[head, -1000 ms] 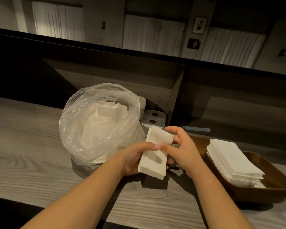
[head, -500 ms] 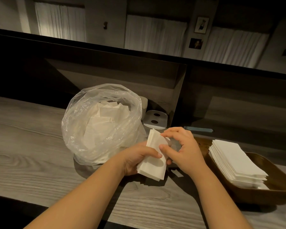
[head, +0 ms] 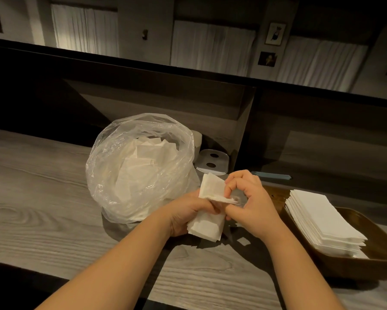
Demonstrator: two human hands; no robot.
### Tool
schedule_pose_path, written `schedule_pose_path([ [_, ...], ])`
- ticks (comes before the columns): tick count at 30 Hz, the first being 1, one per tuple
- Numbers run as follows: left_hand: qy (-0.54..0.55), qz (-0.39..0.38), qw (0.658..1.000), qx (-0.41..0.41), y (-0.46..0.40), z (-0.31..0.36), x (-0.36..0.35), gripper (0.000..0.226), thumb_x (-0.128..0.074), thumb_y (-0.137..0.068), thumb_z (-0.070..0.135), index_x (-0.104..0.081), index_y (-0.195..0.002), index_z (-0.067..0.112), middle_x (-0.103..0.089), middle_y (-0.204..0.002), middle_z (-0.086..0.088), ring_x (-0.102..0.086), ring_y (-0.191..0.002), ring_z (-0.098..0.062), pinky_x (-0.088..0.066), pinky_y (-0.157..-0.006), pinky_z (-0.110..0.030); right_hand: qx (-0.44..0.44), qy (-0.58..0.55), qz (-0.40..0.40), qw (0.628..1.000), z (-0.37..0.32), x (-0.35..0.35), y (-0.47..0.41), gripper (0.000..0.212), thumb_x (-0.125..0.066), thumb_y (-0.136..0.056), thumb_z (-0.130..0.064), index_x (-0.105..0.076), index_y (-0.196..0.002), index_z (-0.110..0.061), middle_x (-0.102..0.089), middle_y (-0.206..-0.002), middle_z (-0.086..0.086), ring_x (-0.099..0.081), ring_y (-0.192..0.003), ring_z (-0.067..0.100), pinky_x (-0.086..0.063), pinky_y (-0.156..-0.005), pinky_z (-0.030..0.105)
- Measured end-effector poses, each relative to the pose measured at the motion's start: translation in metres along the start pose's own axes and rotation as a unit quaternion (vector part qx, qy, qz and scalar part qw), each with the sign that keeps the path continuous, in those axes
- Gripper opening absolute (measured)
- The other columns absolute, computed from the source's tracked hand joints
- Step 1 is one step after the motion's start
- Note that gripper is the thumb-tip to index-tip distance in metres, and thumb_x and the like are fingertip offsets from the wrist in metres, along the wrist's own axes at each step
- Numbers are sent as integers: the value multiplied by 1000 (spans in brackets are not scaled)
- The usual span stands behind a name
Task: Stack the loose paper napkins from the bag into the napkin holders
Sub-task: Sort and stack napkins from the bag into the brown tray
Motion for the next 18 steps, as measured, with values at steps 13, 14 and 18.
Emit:
schedule_pose_path([
  [13,4,-51,998,27,3,1,-1,48,-64,-69,14,-53,-114,27,-69,-96,-2,-68,-88,-16,-56,-74,-30,-67,-79,9,995,4,2,-1,14,-70,-88,-20,-65,-93,-32,-64,-94,-15,-62,-89,1,-52,-62,13],
  [14,5,-50,998,27,3,0,0,48,-64,-70,14,-53,-114,27,-68,-97,-2,-67,-89,-16,-55,-74,-30,-74,-76,-8,994,3,1,0,14,-70,-88,-20,-64,-94,-32,-64,-96,-15,-62,-89,2,-52,-60,14],
  [18,35,-75,996,42,3,-1,0,46,-63,-81,10,-51,-123,23,-73,-100,-4,-70,-96,-20,-56,-85,-37,-53,-41,7,998,5,3,-1,10,-68,-89,-21,-64,-89,-31,-60,-99,-14,-57,-91,-1,-52,-69,19],
])
Point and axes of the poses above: each hand's wrist, its own y-axis away from the middle knuckle, its own x-axis out of the back of the hand, z = x × y, the point moved 2 cm from there along -y, towards the middle knuckle
